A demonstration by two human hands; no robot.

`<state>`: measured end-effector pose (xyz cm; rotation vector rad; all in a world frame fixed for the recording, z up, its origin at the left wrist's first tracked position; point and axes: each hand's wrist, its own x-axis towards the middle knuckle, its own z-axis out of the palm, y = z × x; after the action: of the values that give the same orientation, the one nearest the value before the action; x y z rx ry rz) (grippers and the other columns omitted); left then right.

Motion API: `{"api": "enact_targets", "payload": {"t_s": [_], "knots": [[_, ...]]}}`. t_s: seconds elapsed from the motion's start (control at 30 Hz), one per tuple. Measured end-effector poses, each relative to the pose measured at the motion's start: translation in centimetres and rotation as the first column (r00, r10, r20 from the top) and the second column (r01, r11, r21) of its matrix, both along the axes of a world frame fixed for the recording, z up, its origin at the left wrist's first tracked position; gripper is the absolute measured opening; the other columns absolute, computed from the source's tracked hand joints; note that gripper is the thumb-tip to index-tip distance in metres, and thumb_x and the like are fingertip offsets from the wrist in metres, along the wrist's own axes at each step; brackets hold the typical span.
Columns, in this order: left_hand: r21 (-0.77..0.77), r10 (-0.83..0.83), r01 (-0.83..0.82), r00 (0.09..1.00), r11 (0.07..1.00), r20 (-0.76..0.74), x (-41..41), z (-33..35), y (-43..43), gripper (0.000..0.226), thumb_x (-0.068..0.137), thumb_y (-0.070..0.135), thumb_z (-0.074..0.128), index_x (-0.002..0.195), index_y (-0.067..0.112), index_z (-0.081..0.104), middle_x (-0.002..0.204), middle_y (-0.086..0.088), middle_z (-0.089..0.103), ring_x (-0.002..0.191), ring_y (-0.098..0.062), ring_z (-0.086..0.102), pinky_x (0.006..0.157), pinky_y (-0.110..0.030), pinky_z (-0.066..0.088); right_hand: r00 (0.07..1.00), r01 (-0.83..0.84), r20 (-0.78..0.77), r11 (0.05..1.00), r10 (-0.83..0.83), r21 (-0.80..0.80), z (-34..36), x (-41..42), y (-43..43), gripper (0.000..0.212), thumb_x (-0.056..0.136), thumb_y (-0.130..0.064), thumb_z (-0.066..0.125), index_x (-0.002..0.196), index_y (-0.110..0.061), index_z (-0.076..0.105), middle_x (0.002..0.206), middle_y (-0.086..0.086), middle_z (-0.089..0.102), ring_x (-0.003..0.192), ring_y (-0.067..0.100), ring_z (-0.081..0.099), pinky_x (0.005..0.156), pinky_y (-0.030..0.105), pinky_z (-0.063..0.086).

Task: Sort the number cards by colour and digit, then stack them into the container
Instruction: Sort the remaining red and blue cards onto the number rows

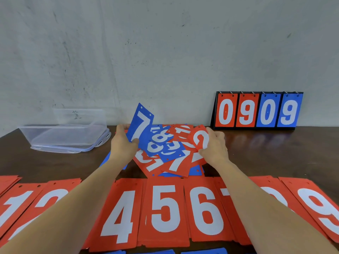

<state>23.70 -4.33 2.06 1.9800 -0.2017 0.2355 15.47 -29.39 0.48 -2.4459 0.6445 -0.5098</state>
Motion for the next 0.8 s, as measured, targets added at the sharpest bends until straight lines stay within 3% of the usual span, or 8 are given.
{"api": "enact_targets", "payload": {"t_s": [0.13,0.37,0.5,0.6,0.73,0.8], "knots": [[-0.065,0.025,-0.027,0.999,0.998,-0.025,-0.9,0.5,0.6,0.033,0.092,0.005,0.059,0.12,0.011,0.043,0.12,-0.008,0.06,0.096,-0.021,0.062,0.058,-0.021,0.047,0.995,0.036,0.087,0.994,-0.045,0.104,0.3,-0.4,-0.2,0.073,0.086,-0.027,0.072,0.145,-0.021,0.029,0.141,0.009,0.037,0.125,0.027,0.048,0.097,0.041,0.048],[-0.148,0.024,-0.027,0.999,0.989,-0.023,-3.2,1.7,1.2,0.02,0.095,0.006,0.053,0.11,0.012,0.042,0.102,-0.008,0.058,0.083,-0.023,0.062,0.061,-0.029,0.05,0.966,-0.02,0.256,0.971,-0.044,0.239,2.2,-1.9,0.2,0.073,0.087,-0.037,0.068,0.146,-0.017,0.029,0.141,0.009,0.038,0.125,0.026,0.047,0.095,0.042,0.048],[-0.186,0.038,-0.042,0.999,0.982,-0.025,-4.7,2.2,1.6,0.017,0.097,0.008,0.051,0.113,0.008,0.045,0.096,-0.004,0.056,0.075,-0.012,0.06,0.06,-0.026,0.049,0.953,-0.061,0.304,0.978,-0.002,0.2,3.7,-3.1,0.6,0.054,0.097,-0.03,0.055,0.144,-0.014,0.033,0.143,0.01,0.037,0.127,0.028,0.047,0.098,0.043,0.047],[-0.173,0.058,-0.059,0.998,0.983,-0.009,-6.0,2.4,2.0,0.017,0.097,0.008,0.051,0.112,0.011,0.045,0.098,-0.004,0.057,0.078,-0.015,0.06,0.06,-0.026,0.05,0.93,-0.07,0.367,0.975,-0.013,0.212,4.7,-4.3,1.0,0.04,0.101,-0.021,0.047,0.14,-0.013,0.04,0.14,0.009,0.043,0.126,0.026,0.049,0.099,0.041,0.047],[-0.161,0.067,-0.065,0.998,0.985,0.008,-7.8,2.8,2.7,0.015,0.095,0.006,0.054,0.106,0.013,0.046,0.101,-0.008,0.058,0.086,-0.026,0.062,0.077,-0.041,0.056,0.886,-0.108,0.46,0.942,-0.054,0.319,5.7,-6.1,1.3,0.023,0.102,-0.016,0.045,0.122,-0.012,0.054,0.114,0.003,0.057,0.111,0.02,0.058,0.083,0.026,0.052],[-0.154,0.062,-0.059,0.998,0.986,0.017,-8.7,3.1,3.0,0.015,0.095,0.007,0.056,0.106,0.013,0.047,0.101,-0.005,0.059,0.083,-0.023,0.063,0.066,-0.032,0.054,0.875,-0.152,0.482,0.917,-0.048,0.368,6.1,-7.0,1.6,0.013,0.1,-0.018,0.049,0.107,-0.014,0.06,0.1,-0.001,0.061,0.1,0.017,0.062,0.075,0.023,0.053]]}}
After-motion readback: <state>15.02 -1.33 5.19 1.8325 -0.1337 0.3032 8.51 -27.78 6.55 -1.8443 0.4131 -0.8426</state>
